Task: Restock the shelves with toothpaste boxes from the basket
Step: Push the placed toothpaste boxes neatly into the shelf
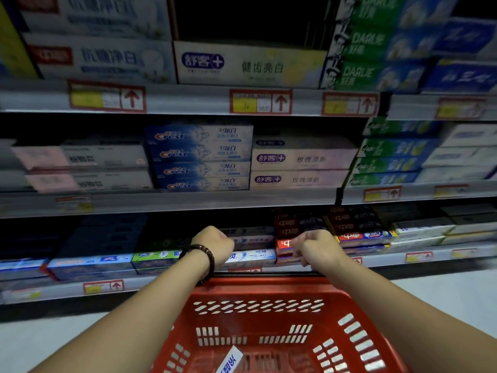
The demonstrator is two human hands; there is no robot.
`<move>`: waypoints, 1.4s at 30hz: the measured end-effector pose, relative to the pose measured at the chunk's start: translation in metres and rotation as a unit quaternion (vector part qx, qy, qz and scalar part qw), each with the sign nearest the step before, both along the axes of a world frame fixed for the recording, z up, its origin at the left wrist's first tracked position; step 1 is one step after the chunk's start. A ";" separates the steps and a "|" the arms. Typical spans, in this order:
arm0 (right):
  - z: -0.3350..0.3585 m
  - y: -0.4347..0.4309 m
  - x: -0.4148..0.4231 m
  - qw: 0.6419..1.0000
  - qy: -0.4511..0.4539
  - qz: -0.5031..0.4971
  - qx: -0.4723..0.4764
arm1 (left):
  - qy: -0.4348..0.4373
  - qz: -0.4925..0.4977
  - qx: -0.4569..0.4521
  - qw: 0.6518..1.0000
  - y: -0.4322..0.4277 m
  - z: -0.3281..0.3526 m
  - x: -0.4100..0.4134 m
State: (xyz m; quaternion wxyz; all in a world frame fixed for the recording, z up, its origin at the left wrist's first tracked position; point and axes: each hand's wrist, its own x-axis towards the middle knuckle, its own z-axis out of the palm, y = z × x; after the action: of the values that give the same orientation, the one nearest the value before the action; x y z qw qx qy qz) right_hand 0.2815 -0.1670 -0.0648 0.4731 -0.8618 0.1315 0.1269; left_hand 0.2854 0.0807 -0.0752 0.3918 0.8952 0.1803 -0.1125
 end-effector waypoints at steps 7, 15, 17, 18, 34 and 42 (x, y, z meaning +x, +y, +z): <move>0.016 0.004 -0.039 0.999 -0.032 -0.005 -0.004 | -0.025 0.001 -0.010 1.000 -0.008 0.016 -0.035; 0.032 -0.002 -0.083 0.999 -0.036 -0.001 0.018 | -0.003 -0.056 0.000 0.998 -0.014 0.044 -0.073; 0.041 -0.002 -0.095 0.999 -0.036 -0.005 0.026 | -0.009 -0.064 0.012 0.998 -0.016 0.053 -0.083; 0.046 -0.002 -0.102 0.999 -0.034 -0.002 0.032 | -0.011 -0.066 0.017 0.998 -0.017 0.057 -0.089; 0.082 -0.008 -0.189 0.995 -0.044 -0.006 0.092 | -0.033 -0.047 -0.025 0.998 -0.028 0.082 -0.170; 0.075 -0.015 -0.202 0.994 -0.029 -0.009 0.106 | -0.009 -0.033 -0.025 0.999 -0.017 0.070 -0.187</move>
State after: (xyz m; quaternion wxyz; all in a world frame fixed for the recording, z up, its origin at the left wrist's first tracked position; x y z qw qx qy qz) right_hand 0.0795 -0.1816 0.0104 0.5669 -0.8088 0.1110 0.1106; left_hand 0.0983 0.0634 -0.0054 0.4117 0.8917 0.1436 -0.1215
